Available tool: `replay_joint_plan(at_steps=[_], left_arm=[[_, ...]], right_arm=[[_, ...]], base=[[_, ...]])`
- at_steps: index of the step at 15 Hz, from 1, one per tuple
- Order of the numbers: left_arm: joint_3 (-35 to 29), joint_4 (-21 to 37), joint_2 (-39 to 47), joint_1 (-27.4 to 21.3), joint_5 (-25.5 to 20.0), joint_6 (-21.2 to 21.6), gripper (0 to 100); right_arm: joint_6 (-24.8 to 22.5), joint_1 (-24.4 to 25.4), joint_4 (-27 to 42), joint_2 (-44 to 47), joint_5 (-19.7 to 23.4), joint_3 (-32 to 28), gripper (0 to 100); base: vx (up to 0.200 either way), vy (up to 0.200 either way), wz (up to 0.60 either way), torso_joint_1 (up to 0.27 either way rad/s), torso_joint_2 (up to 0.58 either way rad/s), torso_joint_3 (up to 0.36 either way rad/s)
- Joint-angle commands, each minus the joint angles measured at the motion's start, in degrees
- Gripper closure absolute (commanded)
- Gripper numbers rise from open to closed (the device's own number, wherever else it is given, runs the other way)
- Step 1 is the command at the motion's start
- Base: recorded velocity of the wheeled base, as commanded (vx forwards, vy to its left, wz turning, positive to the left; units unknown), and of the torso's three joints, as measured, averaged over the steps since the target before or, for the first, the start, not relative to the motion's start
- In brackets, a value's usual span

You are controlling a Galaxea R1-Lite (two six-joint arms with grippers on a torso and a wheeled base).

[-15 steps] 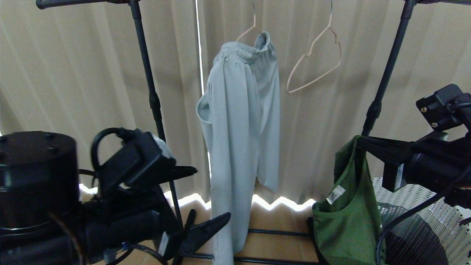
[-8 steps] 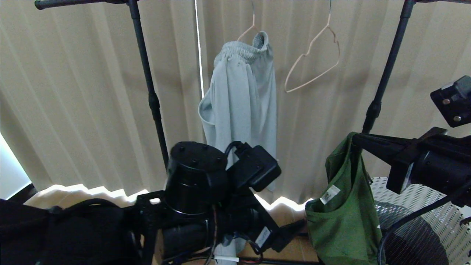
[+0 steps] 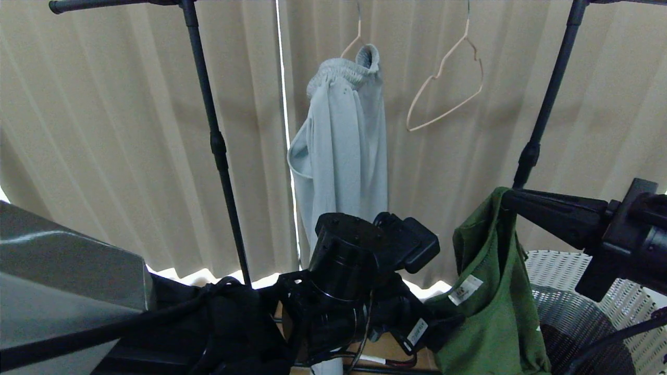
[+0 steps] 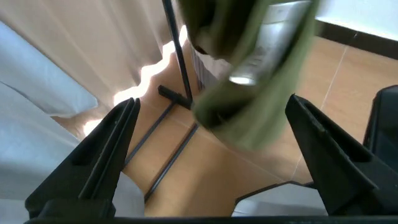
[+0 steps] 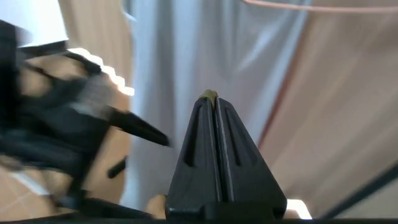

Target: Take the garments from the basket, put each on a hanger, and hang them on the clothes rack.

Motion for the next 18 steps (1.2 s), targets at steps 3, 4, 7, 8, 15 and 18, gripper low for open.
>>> replay_joint_plan(at_steps=[3, 4, 7, 8, 15, 18], left_arm=[[-0.52, 0.02, 1.8, 1.67, 0.08, -0.31, 0], [-0.52, 0.11, 1.98, 1.93, 0.08, -0.31, 0], [0.01, 0.19, 3.03, 2.63, 0.08, -0.31, 0], [0.27, 0.19, 3.03, 2.63, 0.08, -0.31, 0], [1.85, -0.07, 2.33, 0.79, -0.45, -1.28, 0], [1.5, 0.02, 3.3, 0.88, -0.45, -1.55, 0]], right_arm=[[0.14, 3.33, -0.03, -2.72, 0.08, -0.13, 100], [0.14, 3.33, -0.03, -2.9, 0.08, -0.04, 100], [0.58, 3.33, 0.06, -4.13, 1.22, -0.13, 100], [0.67, 3.33, 0.15, -4.21, 1.66, -0.22, 100], [2.25, 3.24, 0.15, -4.74, 3.77, -0.39, 100], [2.34, 3.24, -0.03, -4.92, 6.05, -0.57, 100]], base=[[0.0, 0.0, 0.0, 0.0, 0.0, 0.0], [0.0, 0.0, 0.0, 0.0, 0.0, 0.0], [0.0, 0.0, 0.0, 0.0, 0.0, 0.0], [0.0, 0.0, 0.0, 0.0, 0.0, 0.0], [0.0, 0.0, 0.0, 0.0, 0.0, 0.0], [0.0, 0.0, 0.0, 0.0, 0.0, 0.0]])
